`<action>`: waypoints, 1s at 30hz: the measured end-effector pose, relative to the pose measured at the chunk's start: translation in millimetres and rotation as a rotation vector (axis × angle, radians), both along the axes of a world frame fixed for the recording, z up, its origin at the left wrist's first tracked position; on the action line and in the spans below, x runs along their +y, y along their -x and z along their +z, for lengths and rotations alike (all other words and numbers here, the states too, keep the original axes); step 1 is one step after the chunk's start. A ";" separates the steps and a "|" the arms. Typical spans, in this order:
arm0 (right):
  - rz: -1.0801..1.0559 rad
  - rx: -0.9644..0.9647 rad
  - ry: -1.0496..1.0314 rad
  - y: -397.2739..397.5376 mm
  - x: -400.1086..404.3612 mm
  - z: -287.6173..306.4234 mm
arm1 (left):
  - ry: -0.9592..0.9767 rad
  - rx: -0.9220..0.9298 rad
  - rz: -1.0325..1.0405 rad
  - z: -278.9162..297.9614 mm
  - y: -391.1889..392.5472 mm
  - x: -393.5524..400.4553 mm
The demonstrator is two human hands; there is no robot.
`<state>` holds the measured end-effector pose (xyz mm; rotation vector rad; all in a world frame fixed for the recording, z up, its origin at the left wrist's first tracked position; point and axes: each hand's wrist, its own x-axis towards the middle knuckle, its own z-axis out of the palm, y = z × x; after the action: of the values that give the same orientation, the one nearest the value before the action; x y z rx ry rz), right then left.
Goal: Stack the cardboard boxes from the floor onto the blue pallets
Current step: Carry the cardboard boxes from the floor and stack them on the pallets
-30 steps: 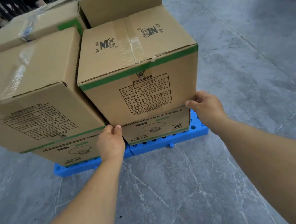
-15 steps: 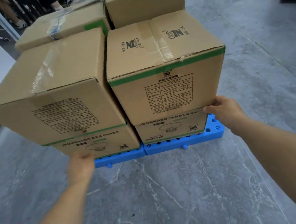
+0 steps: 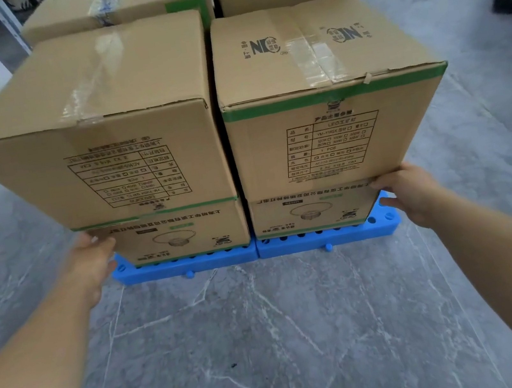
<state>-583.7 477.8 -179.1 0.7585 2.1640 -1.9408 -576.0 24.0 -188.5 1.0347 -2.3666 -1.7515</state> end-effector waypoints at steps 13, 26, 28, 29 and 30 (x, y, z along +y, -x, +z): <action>-0.020 0.002 -0.005 3.7 -5.9 -0.1 | 0.075 -0.029 0.056 -7.0 11.1 1.6; -0.069 -0.265 -0.280 -42.7 -41.0 -14.7 | 0.230 -0.158 0.039 -14.6 -42.6 48.4; -0.037 -0.280 -0.280 -49.9 -62.8 -15.3 | 0.192 -0.165 0.005 -19.7 -49.8 60.5; -0.021 -0.277 -0.277 -52.0 -74.4 -14.2 | 0.173 -0.162 -0.016 -21.4 -53.0 64.4; -0.010 -0.279 -0.262 -52.9 -85.2 -11.9 | 0.163 -0.169 -0.036 -22.2 -55.9 66.6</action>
<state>-530.8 392.5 -191.0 1.0137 2.2613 -1.4647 -520.1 90.6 -210.6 1.1656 -2.5907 -1.5056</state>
